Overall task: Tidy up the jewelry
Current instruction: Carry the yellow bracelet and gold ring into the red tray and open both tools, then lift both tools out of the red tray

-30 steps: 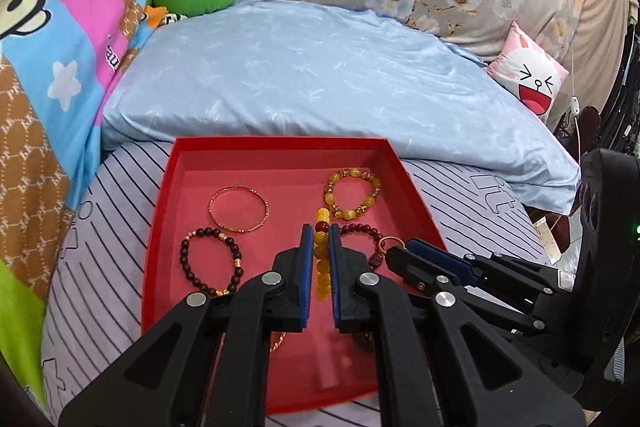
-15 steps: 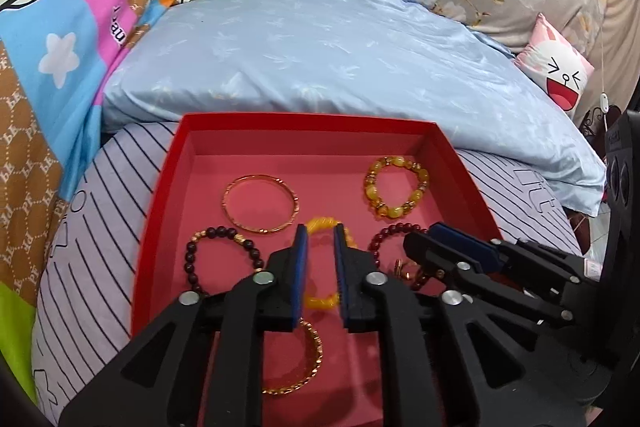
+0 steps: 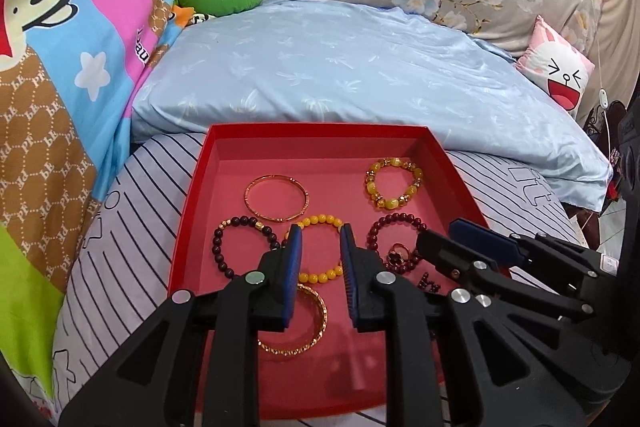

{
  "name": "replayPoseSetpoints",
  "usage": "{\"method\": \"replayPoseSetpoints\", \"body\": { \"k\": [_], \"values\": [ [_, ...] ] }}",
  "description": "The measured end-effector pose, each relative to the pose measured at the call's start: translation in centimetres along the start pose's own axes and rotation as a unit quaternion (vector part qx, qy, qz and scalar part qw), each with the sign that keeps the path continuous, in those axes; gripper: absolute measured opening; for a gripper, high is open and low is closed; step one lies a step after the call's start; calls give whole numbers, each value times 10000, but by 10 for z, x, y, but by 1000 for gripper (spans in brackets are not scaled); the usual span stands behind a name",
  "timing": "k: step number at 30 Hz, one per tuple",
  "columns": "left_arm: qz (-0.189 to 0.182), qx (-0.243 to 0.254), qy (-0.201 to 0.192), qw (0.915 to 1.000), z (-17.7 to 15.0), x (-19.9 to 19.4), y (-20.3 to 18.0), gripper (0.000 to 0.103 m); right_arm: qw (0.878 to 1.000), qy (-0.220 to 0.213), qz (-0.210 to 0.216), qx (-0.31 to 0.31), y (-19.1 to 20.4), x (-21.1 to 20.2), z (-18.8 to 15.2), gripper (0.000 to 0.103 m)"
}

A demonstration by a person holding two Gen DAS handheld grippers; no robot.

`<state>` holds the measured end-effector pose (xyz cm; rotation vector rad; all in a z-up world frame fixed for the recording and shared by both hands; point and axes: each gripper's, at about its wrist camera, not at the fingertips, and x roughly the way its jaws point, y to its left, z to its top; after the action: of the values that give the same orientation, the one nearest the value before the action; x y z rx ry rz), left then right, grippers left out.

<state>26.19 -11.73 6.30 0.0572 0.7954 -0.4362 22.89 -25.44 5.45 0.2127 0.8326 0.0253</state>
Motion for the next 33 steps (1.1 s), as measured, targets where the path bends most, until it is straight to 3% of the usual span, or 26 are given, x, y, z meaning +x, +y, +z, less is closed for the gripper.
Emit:
{"method": "replayPoseSetpoints", "body": {
  "k": [9, 18, 33],
  "values": [
    [-31, -64, -52, 10000, -18, -43, 0, 19, 9999, -129, 5, -60, 11, -49, -27, 29],
    [142, -154, 90, 9997, -68, -88, 10, 19, 9999, -35, 1, -103, 21, -91, -79, 29],
    [261, -199, 419, 9986, -138, -130, 8, 19, 9996, 279, -39, -30, 32, -121, -152, 29]
  ]
}}
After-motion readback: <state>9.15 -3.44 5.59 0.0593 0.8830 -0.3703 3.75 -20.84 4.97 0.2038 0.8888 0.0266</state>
